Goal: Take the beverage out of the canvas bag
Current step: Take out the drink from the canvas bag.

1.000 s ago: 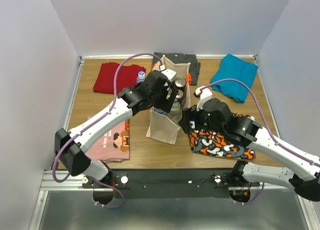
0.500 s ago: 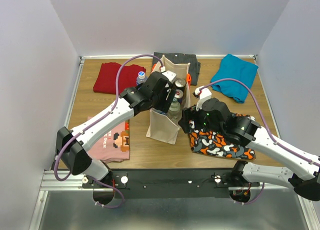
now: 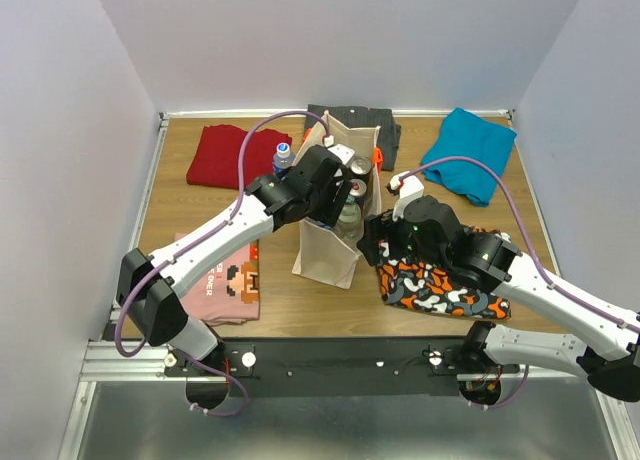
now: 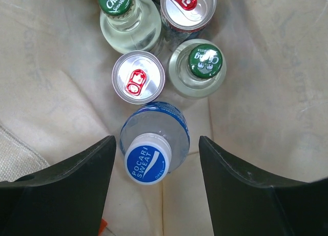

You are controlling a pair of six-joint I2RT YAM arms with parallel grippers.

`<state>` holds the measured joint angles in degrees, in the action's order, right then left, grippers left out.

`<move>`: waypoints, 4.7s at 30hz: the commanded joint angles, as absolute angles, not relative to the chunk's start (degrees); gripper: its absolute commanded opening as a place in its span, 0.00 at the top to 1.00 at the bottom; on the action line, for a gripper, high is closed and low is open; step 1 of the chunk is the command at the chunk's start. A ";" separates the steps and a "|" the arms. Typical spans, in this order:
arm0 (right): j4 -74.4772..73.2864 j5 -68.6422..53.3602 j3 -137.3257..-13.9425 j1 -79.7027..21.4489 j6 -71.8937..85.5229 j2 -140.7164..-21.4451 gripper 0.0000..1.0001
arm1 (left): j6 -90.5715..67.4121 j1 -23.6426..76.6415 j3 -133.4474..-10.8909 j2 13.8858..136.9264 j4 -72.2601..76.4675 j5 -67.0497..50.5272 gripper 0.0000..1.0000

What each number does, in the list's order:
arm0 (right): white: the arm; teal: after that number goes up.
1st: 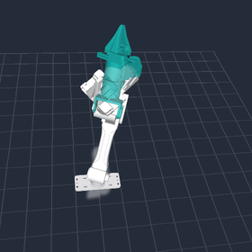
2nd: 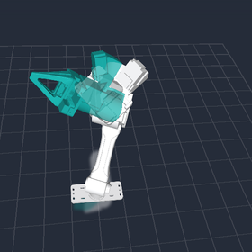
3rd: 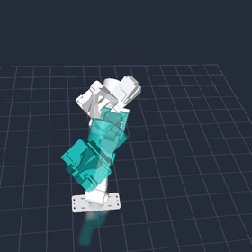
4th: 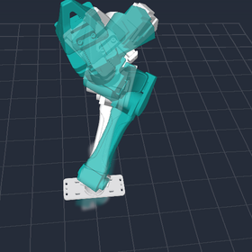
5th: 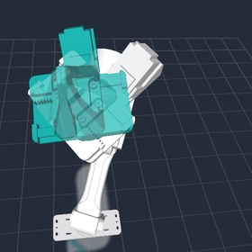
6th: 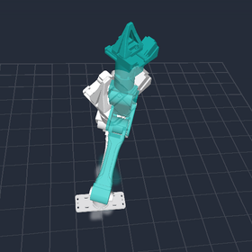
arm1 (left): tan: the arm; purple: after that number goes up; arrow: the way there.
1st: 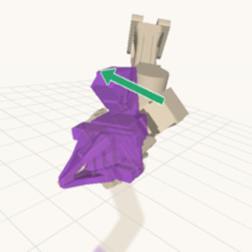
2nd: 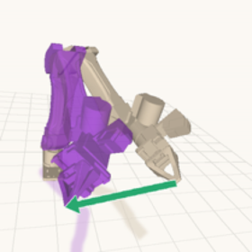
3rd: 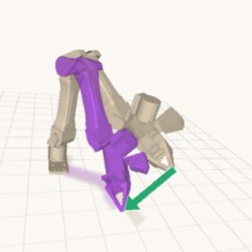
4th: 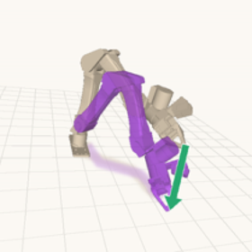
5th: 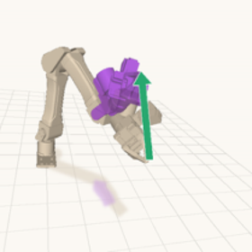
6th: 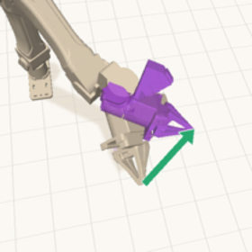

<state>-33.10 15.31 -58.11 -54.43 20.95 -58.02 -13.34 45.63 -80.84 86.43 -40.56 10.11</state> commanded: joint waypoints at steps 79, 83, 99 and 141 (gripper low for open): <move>-35.95 23.20 -58.80 -54.93 21.80 -56.07 0.00 | -11.34 46.23 -103.97 84.99 -55.81 11.25 1.00; -36.30 23.64 -58.80 -54.93 22.15 -56.07 0.00 | -11.34 46.23 -106.69 84.64 -57.04 10.81 1.00; -37.53 27.33 -60.20 -54.84 23.82 -56.34 0.00 | -11.95 46.23 -108.46 80.07 -56.43 10.28 1.00; -36.91 31.20 -62.14 -54.84 25.75 -57.83 0.00 | -9.75 46.23 -99.85 59.16 -41.14 27.41 1.00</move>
